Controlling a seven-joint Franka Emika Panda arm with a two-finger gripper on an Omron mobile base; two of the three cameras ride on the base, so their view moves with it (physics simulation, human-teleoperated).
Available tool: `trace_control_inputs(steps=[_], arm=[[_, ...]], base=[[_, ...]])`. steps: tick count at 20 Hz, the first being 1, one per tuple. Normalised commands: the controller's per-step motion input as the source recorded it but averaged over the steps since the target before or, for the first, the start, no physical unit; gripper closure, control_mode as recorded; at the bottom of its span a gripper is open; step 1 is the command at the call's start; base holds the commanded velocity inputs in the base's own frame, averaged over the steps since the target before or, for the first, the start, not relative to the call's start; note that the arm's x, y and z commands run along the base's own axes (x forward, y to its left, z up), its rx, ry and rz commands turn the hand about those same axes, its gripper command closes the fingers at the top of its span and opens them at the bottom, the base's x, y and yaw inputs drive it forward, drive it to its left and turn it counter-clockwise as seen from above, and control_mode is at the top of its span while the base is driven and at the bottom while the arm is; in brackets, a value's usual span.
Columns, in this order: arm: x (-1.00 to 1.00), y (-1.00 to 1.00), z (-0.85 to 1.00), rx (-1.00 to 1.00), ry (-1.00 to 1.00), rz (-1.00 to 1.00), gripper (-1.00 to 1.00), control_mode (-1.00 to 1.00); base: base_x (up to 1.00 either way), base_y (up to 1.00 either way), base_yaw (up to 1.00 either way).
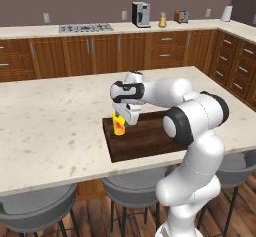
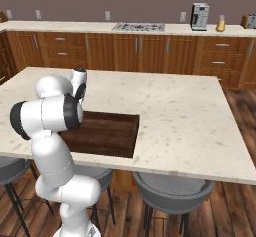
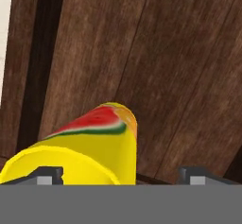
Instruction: There is a tray on the dining counter. Grab the cup, mug, and pitcher and place them on the tray. The pitcher may be placed next to the tray if it cannot fit the tray.
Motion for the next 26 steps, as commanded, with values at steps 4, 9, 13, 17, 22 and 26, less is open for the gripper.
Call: trace_control_inputs(steps=[4, 9, 13, 17, 22, 26], arm=[[0.00, 0.00, 0.11, 0.00, 0.00, 0.01, -1.00, -1.00], [-0.17, -0.26, 0.39, 0.00, 0.00, 0.01, -1.00, -1.00], [-0.42, -0.44, 0.24, 0.00, -0.03, 0.08, -1.00, -1.00], [-0.39, -0.57, 0.28, 0.00, 0.00, 0.23, -1.00, -1.00], [-0.47, -0.42, 0.25, -0.04, -0.01, 0.44, -1.00, -1.00], [-0.43, -0.18, 0.07, -0.07, -0.03, 0.47, -1.00, -1.00]], base=[[0.00, 0.00, 0.00], [0.00, 0.00, 0.00], [0.00, 0.00, 0.00], [0.00, 0.00, 0.00], [0.00, 0.00, 0.00], [0.00, 0.00, 0.00]])
